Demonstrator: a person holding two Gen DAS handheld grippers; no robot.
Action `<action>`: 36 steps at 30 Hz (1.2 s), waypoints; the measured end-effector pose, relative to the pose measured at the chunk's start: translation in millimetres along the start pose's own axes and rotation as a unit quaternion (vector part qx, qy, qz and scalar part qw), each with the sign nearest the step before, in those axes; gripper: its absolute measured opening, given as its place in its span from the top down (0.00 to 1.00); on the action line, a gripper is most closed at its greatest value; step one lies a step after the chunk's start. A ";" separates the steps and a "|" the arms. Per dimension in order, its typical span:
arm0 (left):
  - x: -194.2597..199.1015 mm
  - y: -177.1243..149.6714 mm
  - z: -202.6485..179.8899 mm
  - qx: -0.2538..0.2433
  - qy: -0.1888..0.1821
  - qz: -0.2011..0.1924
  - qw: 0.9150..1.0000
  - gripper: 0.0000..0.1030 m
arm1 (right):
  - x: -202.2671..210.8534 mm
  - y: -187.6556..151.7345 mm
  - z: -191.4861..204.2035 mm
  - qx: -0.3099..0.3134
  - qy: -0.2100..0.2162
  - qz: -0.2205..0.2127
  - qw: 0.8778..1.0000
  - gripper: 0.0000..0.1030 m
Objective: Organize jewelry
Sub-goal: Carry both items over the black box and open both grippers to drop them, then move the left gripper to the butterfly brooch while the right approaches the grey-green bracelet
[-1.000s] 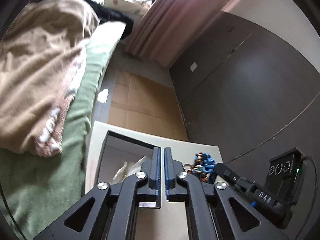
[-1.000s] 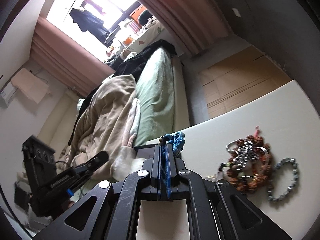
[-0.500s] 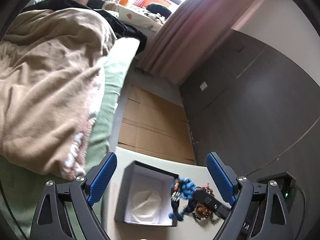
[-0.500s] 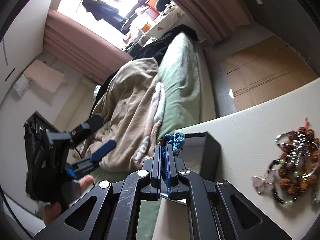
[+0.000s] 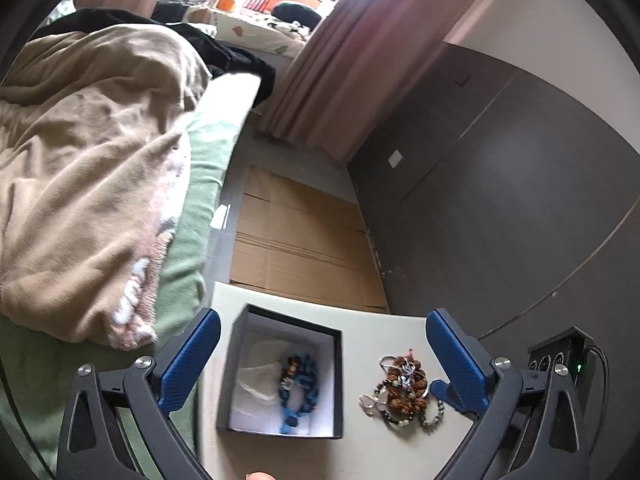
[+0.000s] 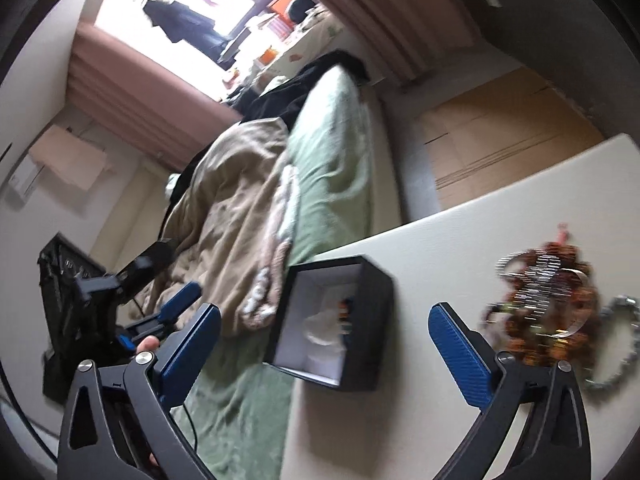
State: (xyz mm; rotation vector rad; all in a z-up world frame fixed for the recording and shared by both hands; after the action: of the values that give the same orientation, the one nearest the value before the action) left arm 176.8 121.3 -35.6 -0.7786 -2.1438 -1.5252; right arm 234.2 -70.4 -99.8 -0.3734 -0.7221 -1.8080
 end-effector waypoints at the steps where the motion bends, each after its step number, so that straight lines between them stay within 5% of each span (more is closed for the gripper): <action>1: -0.9 -1.2 -4.0 -0.004 0.000 0.002 1.000 0.01 | 7.1 3.1 -6.4 -0.004 -0.006 -0.006 1.000 0.00; 21: -52.8 -56.6 -97.5 -0.110 -0.003 0.083 0.991 0.02 | 89.2 20.6 -74.6 -0.028 -0.077 -0.050 0.995 0.00; 26: -73.6 -76.9 -115.5 -0.138 -0.005 0.113 0.984 0.12 | 103.8 26.2 -94.1 -0.050 -0.092 -0.060 0.993 0.00; 30: -89.2 -88.8 -118.4 -0.128 -0.006 0.139 0.982 0.32 | 116.4 31.0 -108.0 -0.073 -0.091 -0.069 0.991 0.00; 36: -109.7 -99.6 -121.8 -0.122 0.002 0.171 0.978 0.48 | 129.6 36.6 -122.0 -0.087 -0.098 -0.075 0.989 0.00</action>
State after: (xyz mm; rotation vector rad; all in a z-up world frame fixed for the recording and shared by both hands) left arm 197.0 -41.9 -134.3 -1.1578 -1.7235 -1.6116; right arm 234.2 -251.9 -107.9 -0.6342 -0.7450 -2.0033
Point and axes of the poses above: each gripper's, at about its wrist camera, not at the fingertips, and x roughly against the way its jaws point, z to its left, y to its top, the point moved 6 cm from there along -x, roughly the way its jaws point, and after that the axes turned 15 degrees about -x, right-handed, at the moved point
